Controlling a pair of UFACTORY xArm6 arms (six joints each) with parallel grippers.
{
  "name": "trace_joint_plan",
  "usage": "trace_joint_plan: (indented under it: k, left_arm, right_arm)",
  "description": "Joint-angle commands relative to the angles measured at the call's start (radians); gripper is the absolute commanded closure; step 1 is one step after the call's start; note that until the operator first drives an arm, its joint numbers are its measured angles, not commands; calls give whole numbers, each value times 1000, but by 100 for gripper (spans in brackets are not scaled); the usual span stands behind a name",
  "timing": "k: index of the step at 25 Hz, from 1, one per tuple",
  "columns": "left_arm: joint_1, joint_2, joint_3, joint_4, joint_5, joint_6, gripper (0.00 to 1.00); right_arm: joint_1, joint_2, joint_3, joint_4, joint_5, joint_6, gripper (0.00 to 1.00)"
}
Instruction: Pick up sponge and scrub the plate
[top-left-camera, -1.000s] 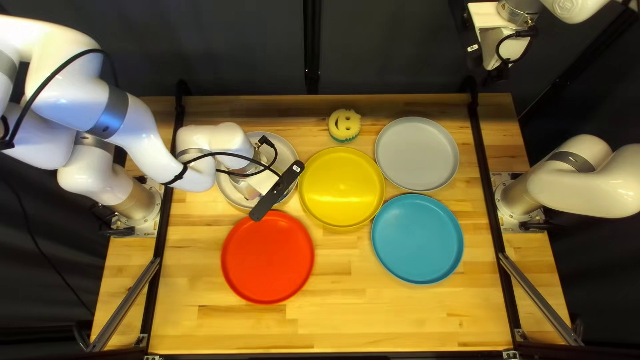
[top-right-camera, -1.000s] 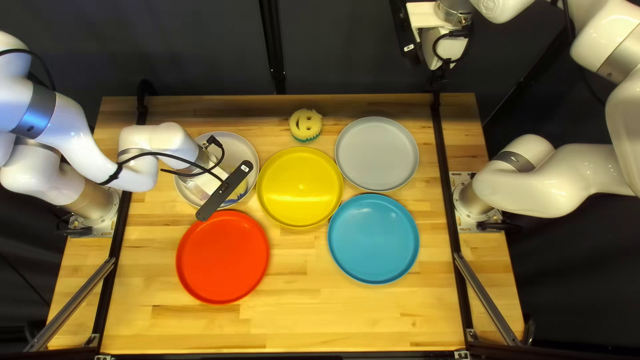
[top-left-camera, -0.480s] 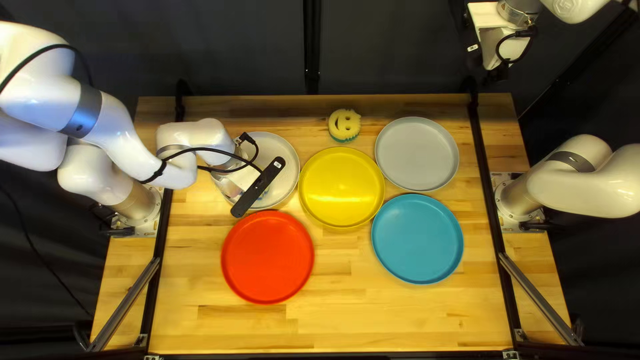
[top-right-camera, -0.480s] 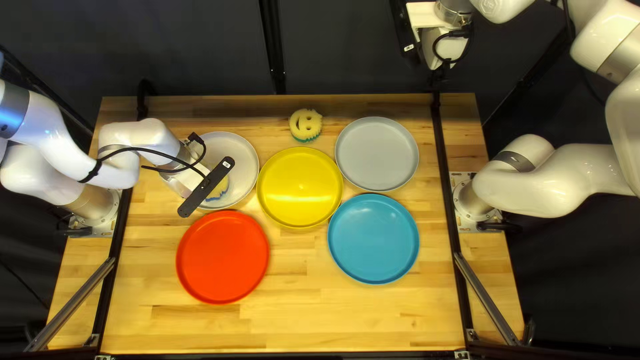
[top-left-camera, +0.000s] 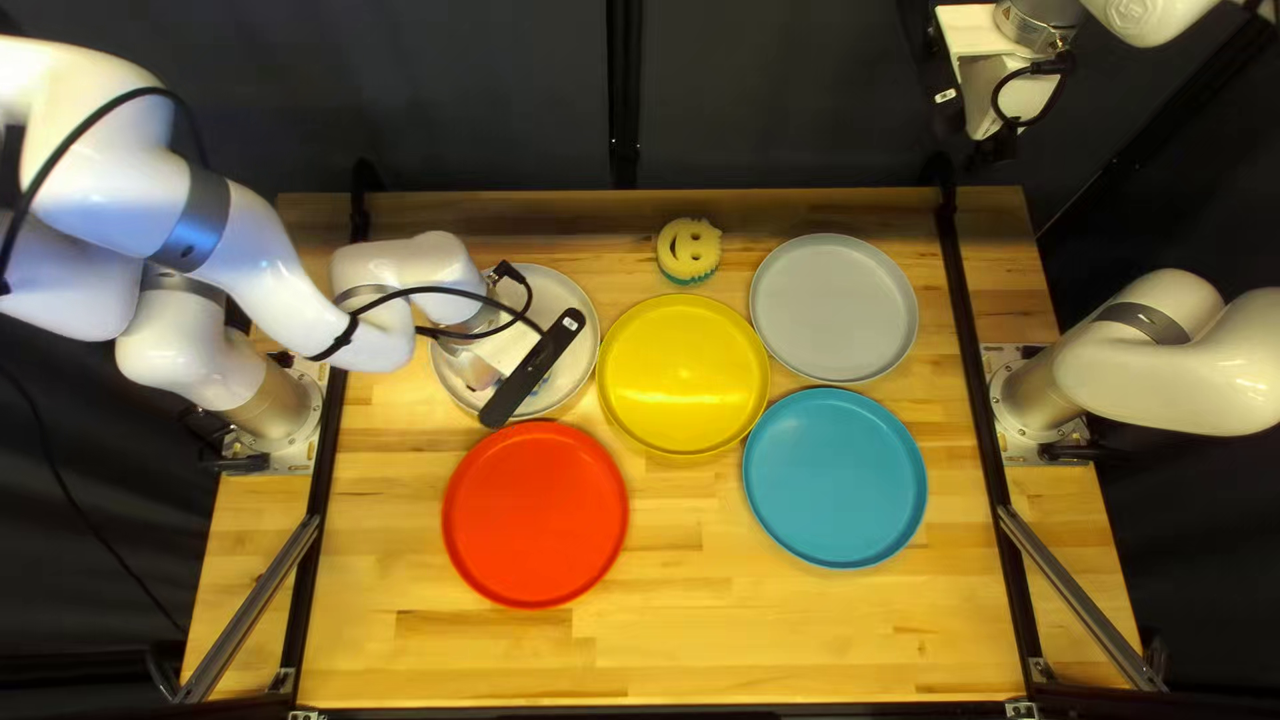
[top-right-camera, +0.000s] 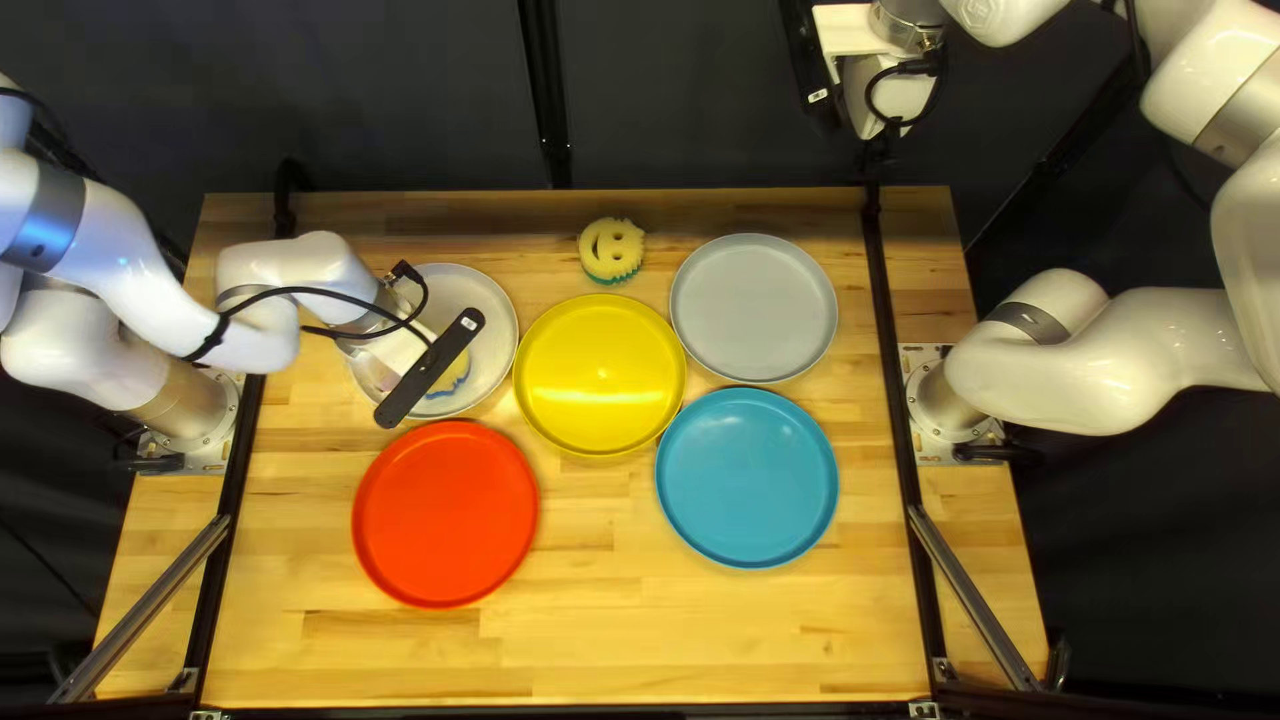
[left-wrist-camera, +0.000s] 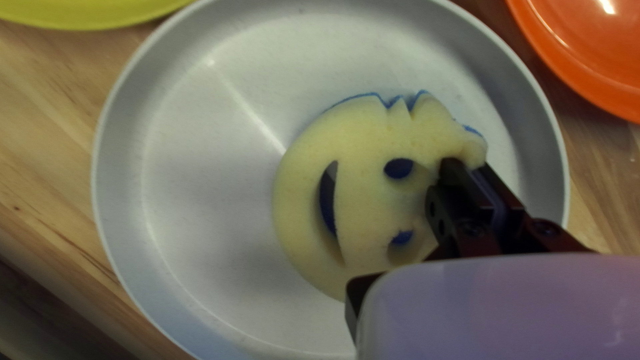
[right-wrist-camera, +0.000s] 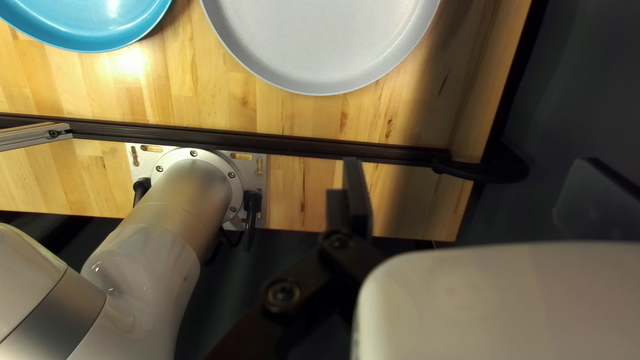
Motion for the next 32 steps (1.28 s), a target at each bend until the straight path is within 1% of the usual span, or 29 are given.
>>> trace_joint_plan:
  k: [1, 3, 6, 9, 14, 17, 20, 22, 23, 24, 27, 32]
  left_arm:
    - [9, 3, 9, -24, -16, 37, 100]
    - [10, -23, 35, -26, -13, 38, 100]
    - [12, -103, 108, -23, 5, 26, 100]
    - [21, -164, 163, -24, 23, 23, 100]
    - [31, -232, 220, -21, 51, 8, 100]
    - [38, -244, 227, -22, 63, 7, 100]
    - [43, -215, 196, -27, 64, 15, 100]
    - [60, -163, 147, -42, 54, 46, 100]
    - [64, -153, 138, -47, 50, 55, 100]
    - [81, -114, 104, -60, 42, 85, 100]
    - [115, -45, 45, -104, 27, 162, 100]
    - [134, 52, -37, -162, 12, 250, 100]
  right_arm:
    - [0, 0, 0, 0, 0, 0, 0]
    - [0, 0, 0, 0, 0, 0, 0]
    - [0, 0, 0, 0, 0, 0, 0]
    - [0, 0, 0, 0, 0, 0, 0]
    - [0, 0, 0, 0, 0, 0, 0]
    - [0, 0, 0, 0, 0, 0, 0]
    - [0, 0, 0, 0, 0, 0, 0]
    - [0, 0, 0, 0, 0, 0, 0]
    - [0, 0, 0, 0, 0, 0, 0]
    - [0, 0, 0, 0, 0, 0, 0]
    - [0, 0, 0, 0, 0, 0, 0]
    - [0, 0, 0, 0, 0, 0, 0]
